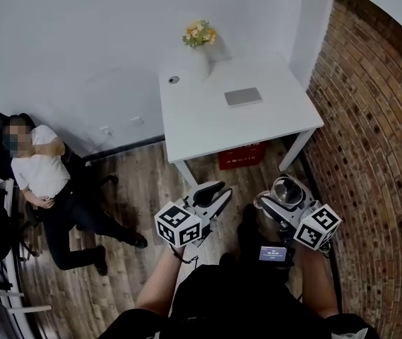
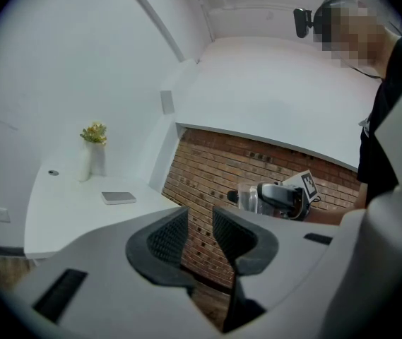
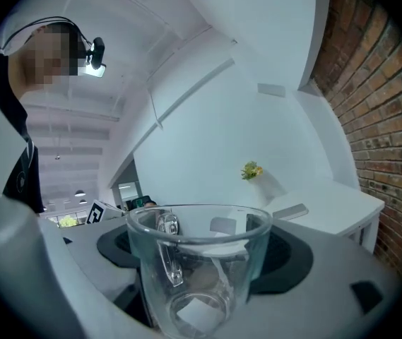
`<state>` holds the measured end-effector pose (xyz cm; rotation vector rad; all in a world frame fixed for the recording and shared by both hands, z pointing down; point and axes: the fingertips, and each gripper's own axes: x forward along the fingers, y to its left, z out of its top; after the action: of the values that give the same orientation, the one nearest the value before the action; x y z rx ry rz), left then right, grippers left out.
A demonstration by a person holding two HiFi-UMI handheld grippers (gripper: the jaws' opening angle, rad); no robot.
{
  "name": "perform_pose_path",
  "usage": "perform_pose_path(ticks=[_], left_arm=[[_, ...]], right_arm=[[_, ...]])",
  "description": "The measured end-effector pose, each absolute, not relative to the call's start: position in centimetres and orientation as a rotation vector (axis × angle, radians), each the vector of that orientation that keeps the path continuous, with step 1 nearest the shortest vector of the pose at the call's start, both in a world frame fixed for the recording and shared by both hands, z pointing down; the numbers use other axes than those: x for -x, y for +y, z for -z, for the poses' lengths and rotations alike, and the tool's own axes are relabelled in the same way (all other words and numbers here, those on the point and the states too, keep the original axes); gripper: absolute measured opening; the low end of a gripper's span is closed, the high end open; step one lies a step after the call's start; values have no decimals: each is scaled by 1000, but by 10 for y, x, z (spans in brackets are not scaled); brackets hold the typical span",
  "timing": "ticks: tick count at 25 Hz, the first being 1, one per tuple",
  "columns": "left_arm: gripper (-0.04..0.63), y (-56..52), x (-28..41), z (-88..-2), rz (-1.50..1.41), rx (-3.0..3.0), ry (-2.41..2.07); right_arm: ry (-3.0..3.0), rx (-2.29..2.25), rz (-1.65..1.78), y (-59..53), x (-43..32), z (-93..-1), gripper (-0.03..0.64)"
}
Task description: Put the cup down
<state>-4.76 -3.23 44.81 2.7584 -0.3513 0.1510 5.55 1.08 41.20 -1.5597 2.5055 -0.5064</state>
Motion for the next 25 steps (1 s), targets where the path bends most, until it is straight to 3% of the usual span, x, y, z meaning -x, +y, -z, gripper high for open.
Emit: perform_pose_path(ticks=[25], left_arm=[[115,-274,-85,-449,-171,-2722,-549]], right_arm=[[2632,1340,553,-256,-186,-420,431]])
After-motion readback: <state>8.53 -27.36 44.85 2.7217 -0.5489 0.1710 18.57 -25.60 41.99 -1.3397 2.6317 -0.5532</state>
